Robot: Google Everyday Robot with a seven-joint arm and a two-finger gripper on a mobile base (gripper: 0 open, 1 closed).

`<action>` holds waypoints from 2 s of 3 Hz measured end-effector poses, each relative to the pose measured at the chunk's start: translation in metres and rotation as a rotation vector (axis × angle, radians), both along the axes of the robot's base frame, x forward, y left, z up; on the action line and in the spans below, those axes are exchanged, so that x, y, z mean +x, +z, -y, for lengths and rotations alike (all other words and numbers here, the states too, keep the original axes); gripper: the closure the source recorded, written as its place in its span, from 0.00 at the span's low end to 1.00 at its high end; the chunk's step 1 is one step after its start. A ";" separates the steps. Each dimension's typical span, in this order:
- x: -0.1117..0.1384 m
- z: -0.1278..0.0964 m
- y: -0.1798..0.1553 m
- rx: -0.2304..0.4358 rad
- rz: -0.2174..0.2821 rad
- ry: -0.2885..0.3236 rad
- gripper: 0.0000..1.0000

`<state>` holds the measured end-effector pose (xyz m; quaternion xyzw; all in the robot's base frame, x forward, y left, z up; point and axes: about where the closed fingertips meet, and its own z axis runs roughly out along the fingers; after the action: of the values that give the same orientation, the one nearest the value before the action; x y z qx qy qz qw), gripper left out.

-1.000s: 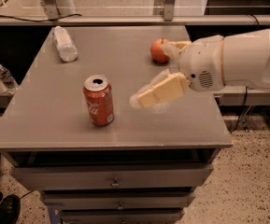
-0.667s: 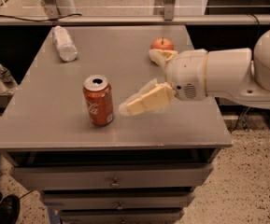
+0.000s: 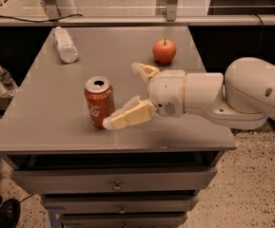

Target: Move coke can near blue plastic bottle

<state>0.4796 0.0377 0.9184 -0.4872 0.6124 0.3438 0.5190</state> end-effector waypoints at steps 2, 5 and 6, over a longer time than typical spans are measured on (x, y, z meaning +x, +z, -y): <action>0.012 -0.038 -0.009 0.098 0.012 0.028 0.00; 0.002 -0.084 -0.023 0.198 -0.010 0.076 0.16; 0.001 -0.089 -0.022 0.207 -0.002 0.087 0.39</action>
Offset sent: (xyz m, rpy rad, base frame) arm 0.0221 0.0595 -0.0157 0.1632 -0.0122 0.0392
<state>0.4805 0.1262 0.8966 -0.4568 0.5523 0.4281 0.5505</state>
